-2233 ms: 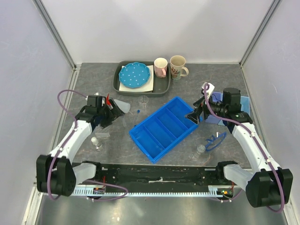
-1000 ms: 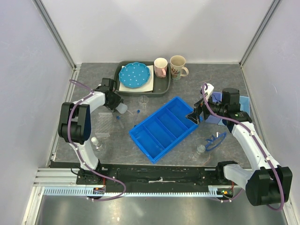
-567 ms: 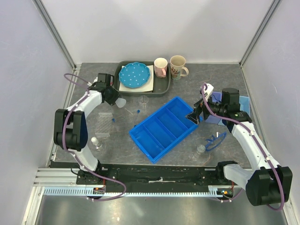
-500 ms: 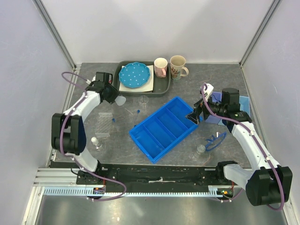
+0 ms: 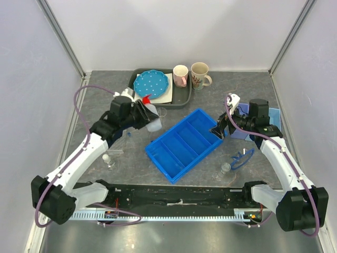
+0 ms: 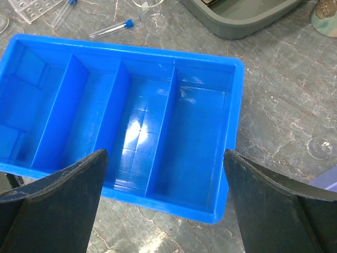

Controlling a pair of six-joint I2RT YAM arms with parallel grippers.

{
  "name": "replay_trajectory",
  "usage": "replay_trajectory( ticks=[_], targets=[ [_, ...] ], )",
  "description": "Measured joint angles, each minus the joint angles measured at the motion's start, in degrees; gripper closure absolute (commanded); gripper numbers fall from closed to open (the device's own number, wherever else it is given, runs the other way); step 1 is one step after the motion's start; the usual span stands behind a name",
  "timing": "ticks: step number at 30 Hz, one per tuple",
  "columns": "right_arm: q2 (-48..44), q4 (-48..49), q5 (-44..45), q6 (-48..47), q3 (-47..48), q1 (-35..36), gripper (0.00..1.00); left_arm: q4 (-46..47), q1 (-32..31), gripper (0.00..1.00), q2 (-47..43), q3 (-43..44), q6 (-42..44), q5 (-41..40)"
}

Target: Organize the chemistry lab equipment

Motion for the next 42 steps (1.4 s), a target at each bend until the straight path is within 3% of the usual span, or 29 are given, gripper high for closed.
replay_trajectory(
  ticks=[8,14,22,27,31,42],
  targets=[
    [0.0,0.0,2.4,-1.25,0.0,0.0,0.02,5.16,-16.39,0.85,-1.05,-4.59,-9.01,-5.35],
    [0.0,0.02,4.96,-1.86,0.0,0.0,0.02,9.77,-24.44,0.85,10.62,-1.27,-15.98,-11.34],
    [-0.74,0.11,8.55,-2.14,0.0,0.0,0.02,13.0,-27.8,0.82,26.82,9.29,-22.82,-16.39],
    [-2.05,0.24,11.3,-2.56,0.0,0.0,0.02,14.36,-28.13,0.75,35.76,15.87,-26.25,-17.0],
    [-2.36,0.7,12.31,-2.78,0.0,0.0,0.02,14.51,-28.3,0.59,41.38,20.41,-27.87,-16.92],
    [-2.38,1.03,13.92,-3.43,-0.02,0.0,0.02,15.06,-28.81,0.35,48.85,28.33,-28.2,-14.25]
  ],
)
